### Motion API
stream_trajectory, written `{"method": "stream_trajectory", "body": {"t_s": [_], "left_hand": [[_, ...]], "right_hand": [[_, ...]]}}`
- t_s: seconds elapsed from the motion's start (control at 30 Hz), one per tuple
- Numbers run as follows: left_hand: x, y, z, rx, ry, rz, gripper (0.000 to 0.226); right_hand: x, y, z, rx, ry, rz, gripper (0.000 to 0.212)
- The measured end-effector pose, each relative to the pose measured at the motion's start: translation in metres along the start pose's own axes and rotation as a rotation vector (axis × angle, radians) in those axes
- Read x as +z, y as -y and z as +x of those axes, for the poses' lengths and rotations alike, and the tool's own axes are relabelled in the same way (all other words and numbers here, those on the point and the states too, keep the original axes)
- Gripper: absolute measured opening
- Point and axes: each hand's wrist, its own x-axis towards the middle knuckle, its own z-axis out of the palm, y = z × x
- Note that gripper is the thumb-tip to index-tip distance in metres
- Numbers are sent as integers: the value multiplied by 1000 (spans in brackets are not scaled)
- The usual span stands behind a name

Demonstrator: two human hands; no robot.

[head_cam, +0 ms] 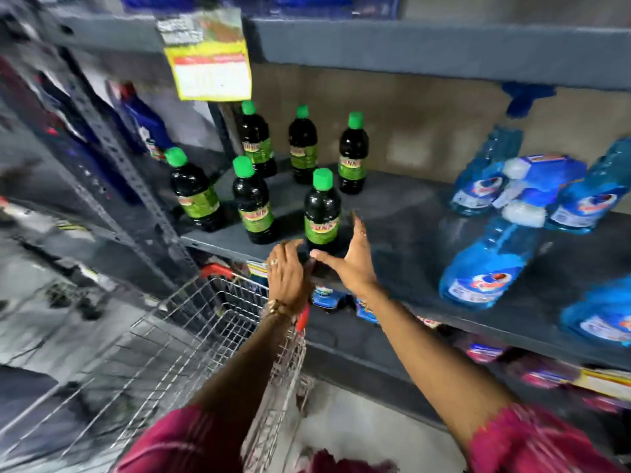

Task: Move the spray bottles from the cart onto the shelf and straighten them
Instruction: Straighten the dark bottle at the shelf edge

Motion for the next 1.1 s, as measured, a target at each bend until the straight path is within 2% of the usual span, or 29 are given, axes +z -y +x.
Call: {"method": "stream_trajectory", "body": {"t_s": [0.13, 0.3, 0.57, 1.0, 1.1], "left_hand": [[7, 22, 20, 62, 161, -21, 57], [12, 28, 18, 170, 224, 69, 56], [17, 28, 18, 150, 231, 134, 67], [16, 28, 22, 109, 279, 129, 49], [20, 32, 20, 139, 257, 124, 49]], "right_hand": [[16, -8, 26, 57, 52, 7, 81], [15, -6, 13, 2, -7, 61, 70], [10, -12, -3, 17, -25, 56, 68], [10, -14, -1, 63, -15, 7, 72], [10, -13, -3, 76, -12, -9, 80]]}}
